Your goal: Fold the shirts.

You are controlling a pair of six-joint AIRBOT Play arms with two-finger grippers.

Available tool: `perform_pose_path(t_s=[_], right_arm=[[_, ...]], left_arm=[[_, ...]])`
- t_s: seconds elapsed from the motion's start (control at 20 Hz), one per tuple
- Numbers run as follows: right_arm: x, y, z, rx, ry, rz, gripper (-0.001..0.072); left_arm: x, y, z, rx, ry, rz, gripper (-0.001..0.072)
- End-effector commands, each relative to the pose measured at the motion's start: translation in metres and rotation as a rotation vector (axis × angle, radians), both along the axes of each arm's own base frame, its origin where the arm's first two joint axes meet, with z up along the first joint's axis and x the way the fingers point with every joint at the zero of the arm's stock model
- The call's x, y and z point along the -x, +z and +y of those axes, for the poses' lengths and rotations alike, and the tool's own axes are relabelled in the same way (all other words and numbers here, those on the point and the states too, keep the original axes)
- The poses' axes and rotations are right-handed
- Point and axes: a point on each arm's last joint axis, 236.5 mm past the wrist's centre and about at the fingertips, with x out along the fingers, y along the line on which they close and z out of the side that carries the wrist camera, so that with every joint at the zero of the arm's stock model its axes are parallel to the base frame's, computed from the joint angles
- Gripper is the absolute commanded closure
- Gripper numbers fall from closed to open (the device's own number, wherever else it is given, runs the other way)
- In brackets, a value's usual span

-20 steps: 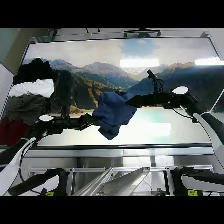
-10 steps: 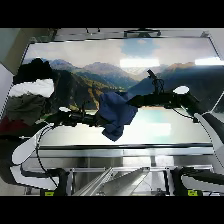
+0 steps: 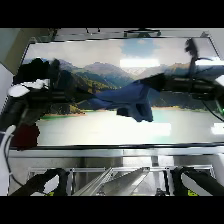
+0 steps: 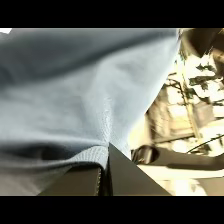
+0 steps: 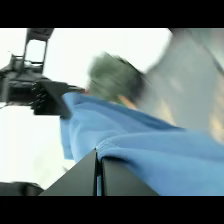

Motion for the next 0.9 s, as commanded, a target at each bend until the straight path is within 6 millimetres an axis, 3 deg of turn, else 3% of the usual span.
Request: perform_pose_path(t_s=[0.0, 0.05, 0.15, 0.2, 0.3, 0.4, 0.5, 0.75, 0.8, 0.85], right_arm=[[0.071, 0.106, 0.002, -0.102, 0.022, -0.258, 0.0692], [0.088, 0.127, -0.001, -0.102, -0.012, -0.335, 0.0692], [0.102, 0.143, -0.008, -0.041, -0.109, -0.444, 0.0692], [0.098, 0.135, -0.012, 0.022, -0.153, -0.448, 0.0691], [0.082, 0.099, -0.016, 0.134, -0.182, -0.334, 0.0691], [0.061, 0.049, -0.010, 0.234, -0.152, -0.209, 0.0690], [0.042, -0.004, 0.006, 0.272, -0.082, -0.066, 0.0691], [0.000, -0.172, 0.040, 0.401, 0.072, 0.334, 0.0690], [-0.009, -0.201, 0.041, 0.410, 0.071, 0.407, 0.0671], [-0.017, -0.223, 0.040, 0.408, 0.060, 0.463, 0.0523]], left_arm=[[0.050, 0.120, 0.000, 0.021, 0.001, -0.267, 0.0697], [0.064, 0.144, 0.000, 0.018, 0.012, -0.346, 0.0684], [0.072, 0.157, 0.009, -0.073, 0.091, -0.428, 0.0684], [0.069, 0.149, 0.016, -0.133, 0.143, -0.420, 0.0683], [0.064, 0.120, 0.020, -0.213, 0.179, -0.369, 0.0683], [0.058, 0.078, 0.010, -0.235, 0.160, -0.284, 0.0683], [0.045, 0.020, -0.005, -0.255, 0.141, -0.162, 0.0682], [0.014, -0.154, -0.017, -0.427, 0.100, 0.137, 0.0685], [0.012, -0.179, -0.016, -0.453, 0.089, 0.180, 0.0685], [0.009, -0.201, -0.014, -0.474, 0.076, 0.225, 0.0684]])
